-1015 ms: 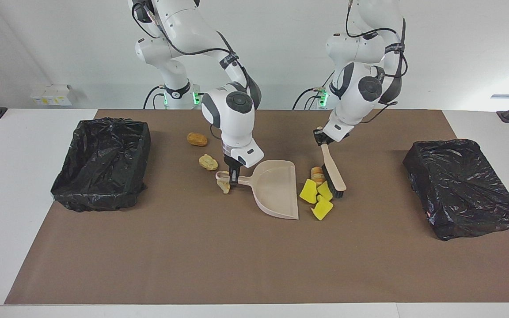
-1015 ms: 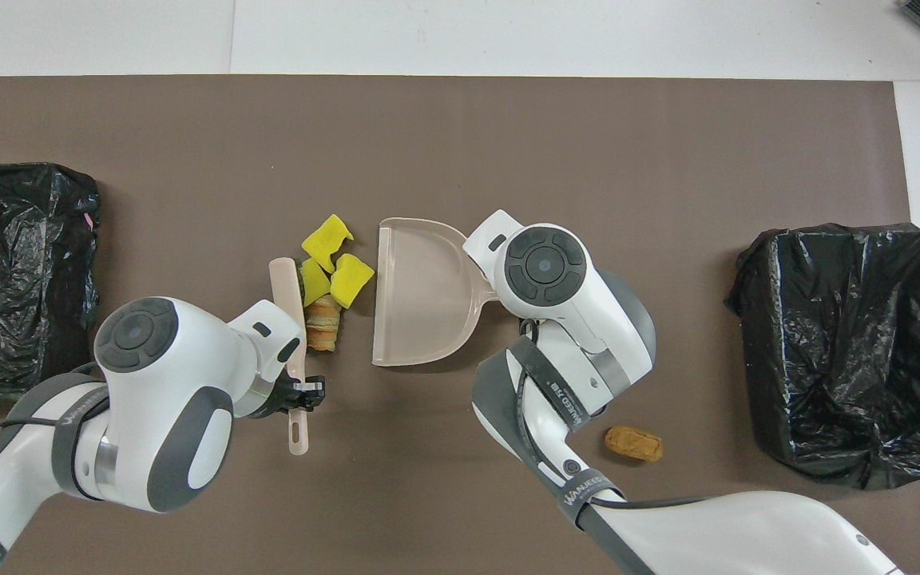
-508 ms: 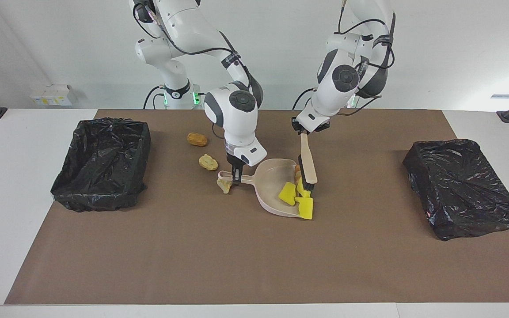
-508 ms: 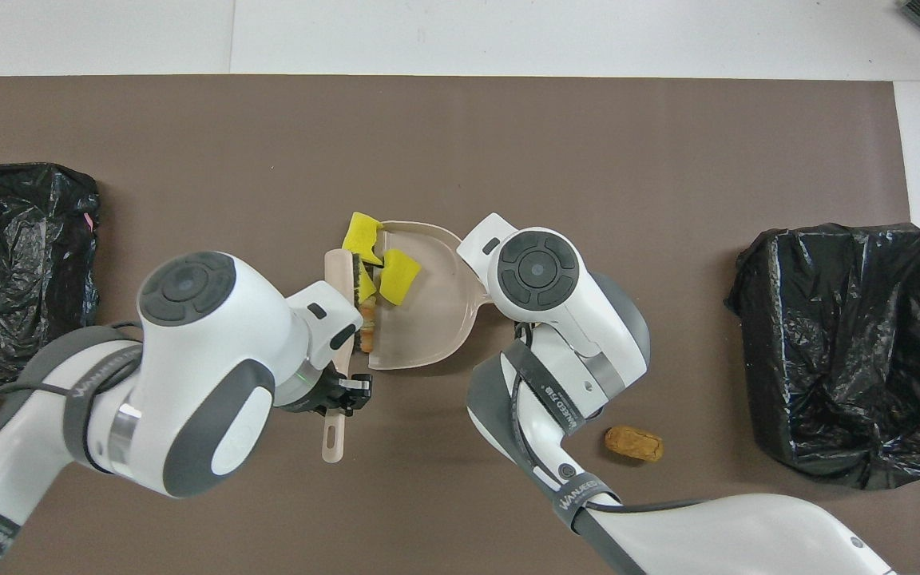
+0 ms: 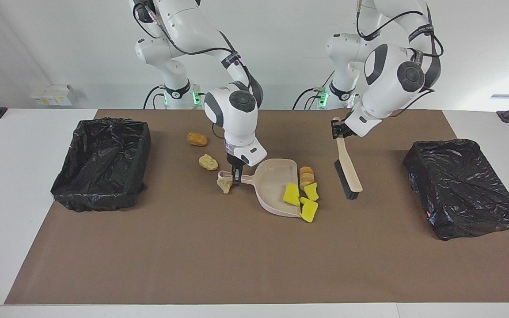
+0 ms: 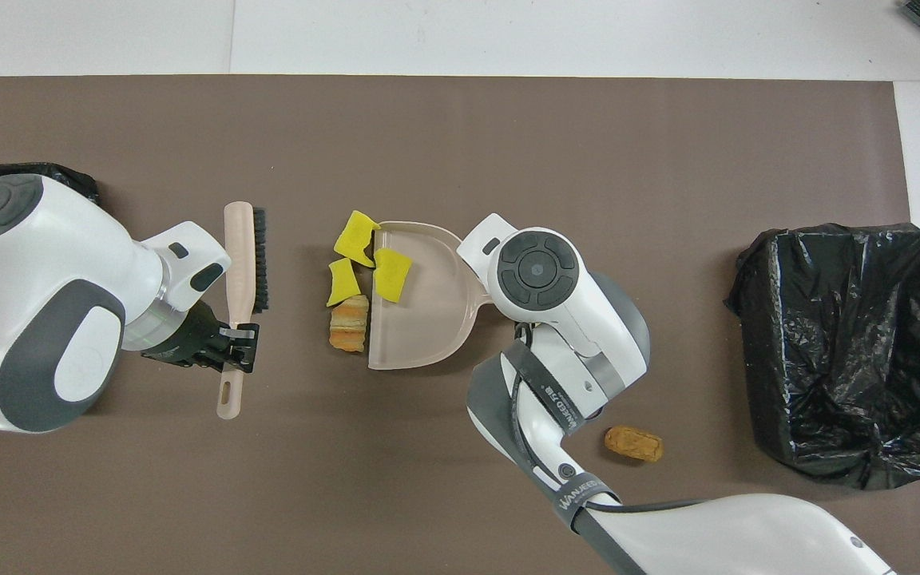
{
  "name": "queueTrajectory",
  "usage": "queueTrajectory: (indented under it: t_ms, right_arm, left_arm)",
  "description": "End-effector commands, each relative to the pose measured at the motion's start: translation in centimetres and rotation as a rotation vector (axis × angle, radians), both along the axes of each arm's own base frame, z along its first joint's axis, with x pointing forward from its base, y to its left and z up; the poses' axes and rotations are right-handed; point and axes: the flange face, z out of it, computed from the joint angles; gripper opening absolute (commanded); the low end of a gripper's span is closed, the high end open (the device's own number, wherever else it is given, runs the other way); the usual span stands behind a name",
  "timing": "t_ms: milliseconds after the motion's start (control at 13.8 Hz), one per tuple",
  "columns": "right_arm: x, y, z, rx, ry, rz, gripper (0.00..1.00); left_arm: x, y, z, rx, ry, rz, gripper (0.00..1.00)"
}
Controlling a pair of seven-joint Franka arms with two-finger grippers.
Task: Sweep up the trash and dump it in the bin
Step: 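Sweep the sponges and crusts into the dustpan with the left gripper's brush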
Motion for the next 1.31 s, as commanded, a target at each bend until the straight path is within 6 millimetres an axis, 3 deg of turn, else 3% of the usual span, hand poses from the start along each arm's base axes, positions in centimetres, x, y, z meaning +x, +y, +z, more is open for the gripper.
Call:
queueTrajectory:
  t_ms: [0,218,508,725,870,1015,1088,1233]
  right_arm:
    - [-0.5,-0.2,-1.1,-0.040,0.047,0.001,0.00]
    - [-1.5,0.5,-0.8,-0.075,0.066,-0.043,0.00]
    - [-1.6,0.4,-0.7,-0.095,0.061,-0.047,0.00]
    - [-1.6,0.4,-0.8,-0.096,0.062,-0.046,0.00]
    - [-1.7,0.5,-0.8,-0.095,0.062,-0.047,0.00]
    - [-1.6,0.4,-0.8,-0.095,0.061,-0.048,0.00]
    - [-1.6,0.4,-0.8,-0.095,0.060,-0.051,0.00]
    - [-1.6,0.4,-0.8,-0.095,0.061,-0.056,0.00]
  left_arm:
    - [-0.5,-2.3,-4.1,0.067,0.061,-0.132,0.00]
    - [-3.7,-4.8,-5.8,0.077,0.097,-0.178,0.00]
    - [-5.9,-9.8,-5.6,0.011,0.115,-0.174,0.00]
    - [-6.4,-13.3,-4.3,-0.041,0.121,-0.121,0.00]
    - [-6.3,-14.9,-2.0,-0.073,0.113,-0.131,0.00]
    - [-5.3,-12.7,1.7,-0.091,0.111,-0.125,0.00]
    - [-3.5,-10.1,2.7,-0.088,0.097,-0.100,0.00]
    - [-0.5,-6.0,2.7,-0.052,0.011,-0.213,0.00]
